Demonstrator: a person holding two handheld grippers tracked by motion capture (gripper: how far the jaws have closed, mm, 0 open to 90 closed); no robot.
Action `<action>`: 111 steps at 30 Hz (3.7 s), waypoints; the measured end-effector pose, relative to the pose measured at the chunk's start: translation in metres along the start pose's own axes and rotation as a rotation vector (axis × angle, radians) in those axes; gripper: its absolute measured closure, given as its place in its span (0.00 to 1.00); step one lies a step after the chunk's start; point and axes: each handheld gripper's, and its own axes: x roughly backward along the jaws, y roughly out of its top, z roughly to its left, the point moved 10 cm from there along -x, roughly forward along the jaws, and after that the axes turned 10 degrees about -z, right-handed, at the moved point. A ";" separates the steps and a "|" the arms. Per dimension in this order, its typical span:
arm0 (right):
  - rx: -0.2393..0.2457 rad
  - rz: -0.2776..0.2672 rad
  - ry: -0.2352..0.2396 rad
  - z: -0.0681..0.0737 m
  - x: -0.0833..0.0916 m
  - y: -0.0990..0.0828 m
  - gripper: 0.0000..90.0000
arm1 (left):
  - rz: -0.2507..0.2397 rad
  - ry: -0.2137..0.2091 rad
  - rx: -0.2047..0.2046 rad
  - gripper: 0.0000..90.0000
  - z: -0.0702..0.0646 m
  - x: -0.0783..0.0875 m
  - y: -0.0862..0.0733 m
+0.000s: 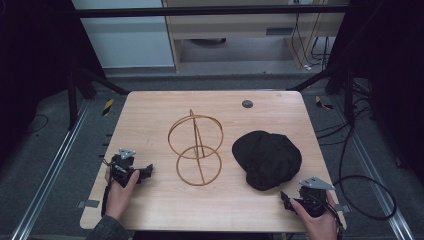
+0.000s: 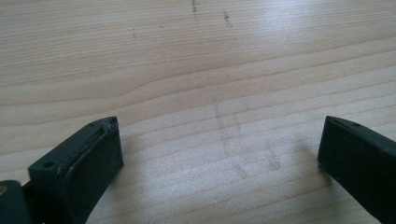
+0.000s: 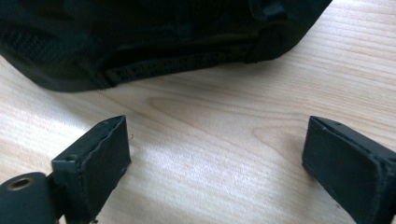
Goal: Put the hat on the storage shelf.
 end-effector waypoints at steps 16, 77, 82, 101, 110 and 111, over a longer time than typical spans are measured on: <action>0.071 0.097 0.068 0.013 0.026 0.039 0.15 | 0.003 -0.011 -0.006 0.00 -0.001 0.001 -0.001; 0.128 0.318 0.073 0.025 -0.021 0.129 0.19 | 0.002 -0.030 -0.021 0.00 -0.010 0.001 -0.001; 0.131 0.332 0.071 0.026 -0.024 0.126 0.24 | 0.002 -0.032 -0.022 0.00 -0.010 0.001 -0.001; 0.138 0.349 0.113 0.026 -0.026 0.121 0.79 | 0.002 -0.036 -0.024 0.00 -0.011 0.001 -0.001; 0.139 0.330 0.125 0.026 -0.027 0.124 0.90 | 0.002 -0.036 -0.024 0.00 -0.011 0.001 -0.001; 0.144 0.330 0.123 0.026 -0.026 0.125 0.92 | 0.003 -0.036 -0.024 0.00 -0.011 0.001 -0.001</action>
